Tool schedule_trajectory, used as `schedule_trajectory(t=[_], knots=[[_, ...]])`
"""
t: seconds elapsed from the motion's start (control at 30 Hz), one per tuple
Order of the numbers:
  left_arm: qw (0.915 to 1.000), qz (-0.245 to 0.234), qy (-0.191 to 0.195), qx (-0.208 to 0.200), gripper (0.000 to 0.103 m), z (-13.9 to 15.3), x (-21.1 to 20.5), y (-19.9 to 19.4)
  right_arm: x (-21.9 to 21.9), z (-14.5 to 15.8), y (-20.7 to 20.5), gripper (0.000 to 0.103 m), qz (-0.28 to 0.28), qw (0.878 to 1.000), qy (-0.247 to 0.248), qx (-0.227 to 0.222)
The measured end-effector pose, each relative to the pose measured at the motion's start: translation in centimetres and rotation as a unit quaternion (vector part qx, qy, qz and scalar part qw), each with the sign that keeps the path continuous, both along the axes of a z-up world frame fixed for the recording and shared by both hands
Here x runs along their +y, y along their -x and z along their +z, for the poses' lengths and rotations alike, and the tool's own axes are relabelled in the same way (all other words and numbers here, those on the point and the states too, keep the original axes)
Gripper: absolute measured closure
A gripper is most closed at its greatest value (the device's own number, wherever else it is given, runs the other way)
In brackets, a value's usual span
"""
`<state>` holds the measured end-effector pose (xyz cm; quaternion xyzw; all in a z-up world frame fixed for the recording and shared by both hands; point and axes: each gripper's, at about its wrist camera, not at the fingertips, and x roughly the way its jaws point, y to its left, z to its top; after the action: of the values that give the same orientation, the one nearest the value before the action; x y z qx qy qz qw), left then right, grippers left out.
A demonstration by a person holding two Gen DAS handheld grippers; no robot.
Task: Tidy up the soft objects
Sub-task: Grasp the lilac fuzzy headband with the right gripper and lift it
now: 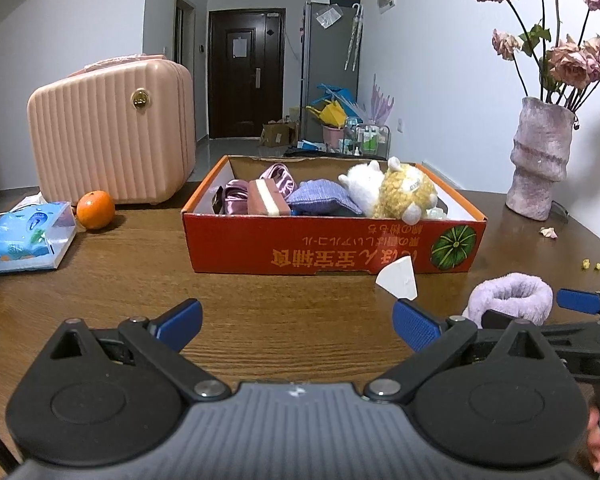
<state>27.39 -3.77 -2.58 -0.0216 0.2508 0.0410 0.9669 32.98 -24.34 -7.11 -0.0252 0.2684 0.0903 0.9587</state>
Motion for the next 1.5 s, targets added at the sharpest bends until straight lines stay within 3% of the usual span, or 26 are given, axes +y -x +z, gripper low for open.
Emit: schedule_trajectory(t=[0.33,0.63,0.8,1.07,1.5], knots=[[0.9998,-0.006,0.001,0.017,0.0,-0.8,-0.1,-0.7,0.2,-1.2,-3.0,0.0,0.009,0.999,-0.007,0.042],[0.9997,-0.009,0.002,0.024,0.0,-1.1,-0.1,-1.0,0.4,-1.4,-3.5,0.01,0.014,0.998,-0.008,0.054],[0.9997,-0.009,0.002,0.023,0.0,-1.1,-0.1,-0.9,0.3,-1.3,-3.4,0.022,0.016,0.999,-0.01,0.051],[0.9997,-0.009,0.002,0.023,0.0,-1.1,-0.1,-1.0,0.1,-1.0,-2.9,0.072,0.027,0.998,-0.023,0.044],[0.9997,-0.011,0.004,0.02,0.0,-0.9,-0.2,-0.9,-1.2,0.8,-1.6,0.078,0.005,0.998,-0.055,-0.023]])
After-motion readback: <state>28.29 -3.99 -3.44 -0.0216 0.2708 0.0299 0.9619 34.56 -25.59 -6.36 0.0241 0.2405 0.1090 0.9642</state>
